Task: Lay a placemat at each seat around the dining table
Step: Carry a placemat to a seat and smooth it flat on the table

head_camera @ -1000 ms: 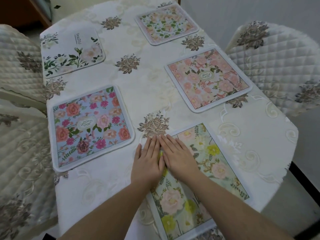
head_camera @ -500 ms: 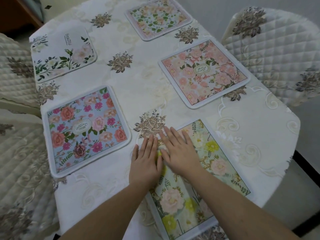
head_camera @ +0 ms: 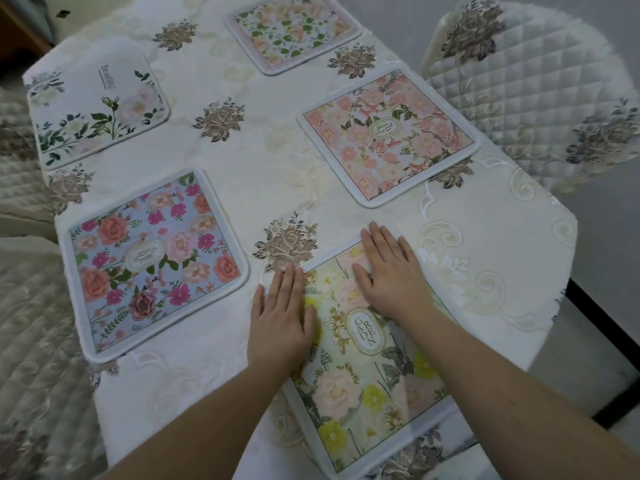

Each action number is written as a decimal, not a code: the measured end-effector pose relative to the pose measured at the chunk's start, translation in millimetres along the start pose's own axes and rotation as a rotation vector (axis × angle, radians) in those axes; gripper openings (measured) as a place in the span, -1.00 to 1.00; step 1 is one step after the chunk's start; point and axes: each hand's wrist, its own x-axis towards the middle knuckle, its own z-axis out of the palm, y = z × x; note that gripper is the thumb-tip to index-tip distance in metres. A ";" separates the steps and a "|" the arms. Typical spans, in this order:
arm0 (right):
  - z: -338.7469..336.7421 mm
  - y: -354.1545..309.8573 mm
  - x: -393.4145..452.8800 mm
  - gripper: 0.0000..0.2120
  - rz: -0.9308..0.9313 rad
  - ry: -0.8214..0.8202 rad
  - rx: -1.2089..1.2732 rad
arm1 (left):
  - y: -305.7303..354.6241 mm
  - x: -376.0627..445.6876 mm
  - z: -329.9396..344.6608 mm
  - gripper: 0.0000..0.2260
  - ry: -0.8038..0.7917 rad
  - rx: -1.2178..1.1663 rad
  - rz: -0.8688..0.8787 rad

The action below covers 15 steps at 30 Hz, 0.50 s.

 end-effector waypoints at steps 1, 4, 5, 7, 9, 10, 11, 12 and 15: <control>-0.2 0.8 0.1 -0.35 -0.004 -0.004 0.008 | -0.6 0.6 0.2 -0.43 -0.003 0.001 -0.003; -1.5 5.4 -0.6 -0.35 0.001 0.014 0.030 | -0.3 1.2 1.6 -0.42 0.004 -0.001 -0.007; -2.0 8.7 -2.4 -0.36 0.009 0.024 0.033 | 0.0 1.3 2.2 -0.42 0.004 -0.003 -0.007; -2.5 17.1 -7.9 -0.38 0.027 0.035 0.026 | 0.2 1.2 2.3 -0.42 0.005 -0.005 -0.007; -2.9 27.1 -13.1 -0.39 0.042 0.045 0.009 | 0.5 0.1 2.5 -0.42 0.016 -0.003 -0.004; -3.8 32.3 -15.0 -0.39 0.060 0.052 0.008 | 0.4 0.0 2.4 -0.42 0.022 -0.004 -0.002; -4.3 37.2 -16.7 -0.39 0.102 0.057 0.018 | -0.1 0.1 2.8 -0.42 0.031 -0.007 0.002; -6.0 40.1 -19.2 -0.39 0.177 0.057 0.043 | -0.4 0.1 3.5 -0.43 0.040 -0.013 0.006; -8.5 27.6 -34.4 -0.43 0.392 0.107 0.174 | -2.3 0.0 6.0 -0.46 0.060 -0.034 0.013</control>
